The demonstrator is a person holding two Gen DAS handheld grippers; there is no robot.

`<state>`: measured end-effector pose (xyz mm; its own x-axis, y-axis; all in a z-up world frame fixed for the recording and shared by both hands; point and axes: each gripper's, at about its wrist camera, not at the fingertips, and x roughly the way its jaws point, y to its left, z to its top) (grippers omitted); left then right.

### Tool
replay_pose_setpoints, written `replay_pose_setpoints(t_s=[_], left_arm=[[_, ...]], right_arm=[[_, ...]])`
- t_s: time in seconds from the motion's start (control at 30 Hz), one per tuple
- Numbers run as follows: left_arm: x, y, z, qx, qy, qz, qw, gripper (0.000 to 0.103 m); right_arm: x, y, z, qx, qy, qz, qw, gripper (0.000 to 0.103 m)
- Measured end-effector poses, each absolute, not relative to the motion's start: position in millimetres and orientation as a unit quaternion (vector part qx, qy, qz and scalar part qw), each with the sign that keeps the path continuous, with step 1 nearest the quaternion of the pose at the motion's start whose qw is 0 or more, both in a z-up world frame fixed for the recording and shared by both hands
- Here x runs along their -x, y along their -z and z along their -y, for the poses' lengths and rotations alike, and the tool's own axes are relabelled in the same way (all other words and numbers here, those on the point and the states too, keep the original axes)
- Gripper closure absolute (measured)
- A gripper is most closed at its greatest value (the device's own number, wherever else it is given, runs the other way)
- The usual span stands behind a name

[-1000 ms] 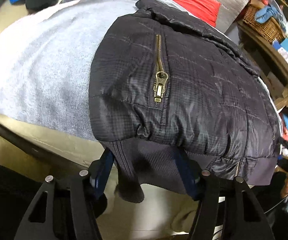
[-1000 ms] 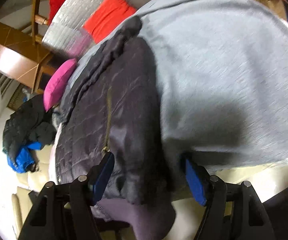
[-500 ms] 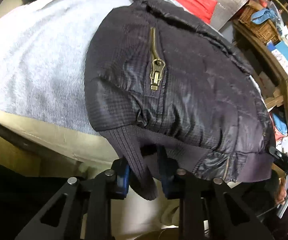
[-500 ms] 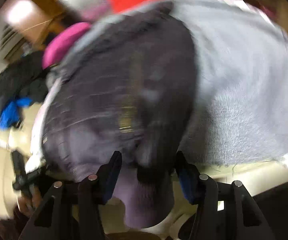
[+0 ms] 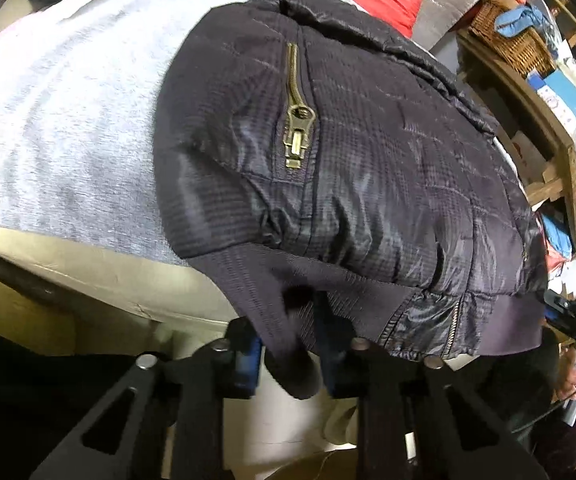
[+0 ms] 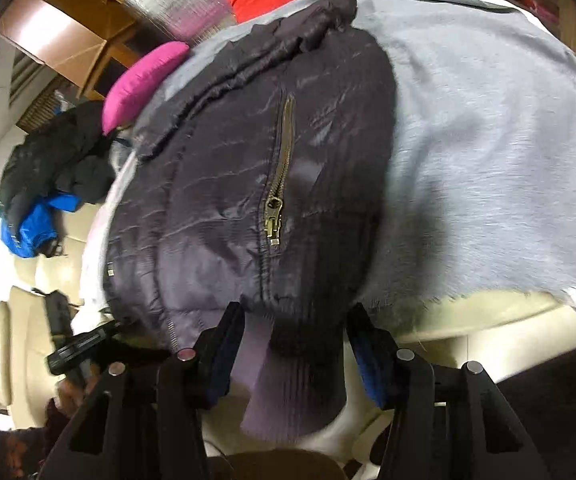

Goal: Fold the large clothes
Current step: 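Grasp the jacket hem with both tools and lift it off the bed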

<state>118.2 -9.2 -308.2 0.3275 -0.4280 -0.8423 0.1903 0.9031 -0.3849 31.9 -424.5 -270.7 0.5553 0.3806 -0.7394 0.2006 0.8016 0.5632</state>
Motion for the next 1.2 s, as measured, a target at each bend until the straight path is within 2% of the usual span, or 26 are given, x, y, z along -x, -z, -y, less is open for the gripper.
replay_pose_setpoints(t_s=[0.1, 0.13, 0.2, 0.27, 0.33, 0.37, 0.4, 0.43, 0.47, 0.5, 0.6, 0.67, 0.77, 0.83, 0.87, 0.9, 0.93, 1.03, 1.2], left_arm=[[-116.2, 306.8, 2.5, 0.118, 0.194, -0.552, 0.802, 0.080], [-116.6, 308.6, 1.4, 0.121, 0.194, -0.557, 0.798, 0.076], [-116.2, 314.9, -1.7, 0.126, 0.202, -0.575, 0.783, 0.052], [-115.3, 322.7, 4.8, 0.122, 0.215, -0.589, 0.770, 0.052], [-114.1, 324.7, 8.1, 0.110, 0.218, -0.591, 0.769, 0.053], [-113.2, 322.8, 8.3, 0.108, 0.220, -0.586, 0.773, 0.062], [-112.0, 318.6, 7.0, 0.107, 0.221, -0.577, 0.779, 0.075], [-111.3, 316.1, 5.2, 0.107, 0.220, -0.572, 0.783, 0.079], [-110.7, 314.4, 2.7, 0.113, 0.221, -0.569, 0.784, 0.082], [-110.0, 312.3, 1.9, 0.116, 0.221, -0.568, 0.784, 0.085], [-107.1, 308.1, 4.9, 0.104, 0.227, -0.564, 0.787, 0.085], [-106.0, 308.4, 5.7, 0.105, 0.231, -0.571, 0.781, 0.084], [-110.8, 317.0, 5.3, 0.136, 0.233, -0.592, 0.759, 0.062], [-113.2, 322.0, 0.7, 0.153, 0.232, -0.596, 0.753, 0.064], [-113.1, 320.8, -1.9, 0.156, 0.233, -0.591, 0.757, 0.069], [-112.2, 317.7, -3.0, 0.154, 0.233, -0.585, 0.761, 0.083], [-110.8, 313.9, -3.7, 0.148, 0.231, -0.579, 0.768, 0.087], [-107.4, 304.7, -2.5, 0.135, 0.234, -0.569, 0.777, 0.091], [-102.4, 276.9, -5.6, 0.121, 0.259, -0.548, 0.786, 0.094]], right_arm=[[-25.8, 284.9, 440.4, -0.337, -0.003, -0.486, 0.807, 0.046], [-26.6, 292.7, 442.7, -0.338, 0.011, -0.499, 0.798, 0.046], [-26.9, 310.2, 441.4, -0.355, 0.014, -0.512, 0.782, 0.046], [-32.3, 327.7, 436.4, -0.381, 0.004, -0.517, 0.766, 0.046], [-41.5, 340.0, 424.4, -0.383, 0.003, -0.519, 0.764, 0.046], [-45.9, 342.0, 416.3, -0.371, 0.000, -0.523, 0.768, 0.046], [-47.6, 339.1, 408.1, -0.352, -0.010, -0.523, 0.776, 0.045], [-47.8, 331.8, 398.7, -0.332, -0.021, -0.521, 0.786, 0.048], [-46.3, 323.7, 390.9, -0.314, -0.034, -0.516, 0.796, 0.064], [-44.9, 316.2, 384.6, -0.304, -0.043, -0.511, 0.803, 0.071], [-42.2, 296.9, 373.2, -0.278, -0.067, -0.498, 0.819, 0.071], [-51.9, 306.2, 373.3, -0.278, -0.062, -0.513, 0.810, 0.071], [-66.5, 329.8, 370.0, -0.311, -0.052, -0.545, 0.777, 0.069], [-66.6, 329.4, 363.6, -0.307, -0.054, -0.533, 0.787, 0.069], [-66.9, 326.6, 360.2, -0.297, -0.049, -0.527, 0.795, 0.070], [-67.7, 322.0, 355.4, -0.283, -0.043, -0.522, 0.803, 0.077], [-66.6, 316.6, 352.5, -0.262, -0.035, -0.518, 0.813, 0.085], [-57.4, 292.2, 343.8, -0.216, -0.024, -0.505, 0.835, 0.093], [-45.1, 240.7, 343.8, -0.205, -0.052, -0.470, 0.857, 0.093]])
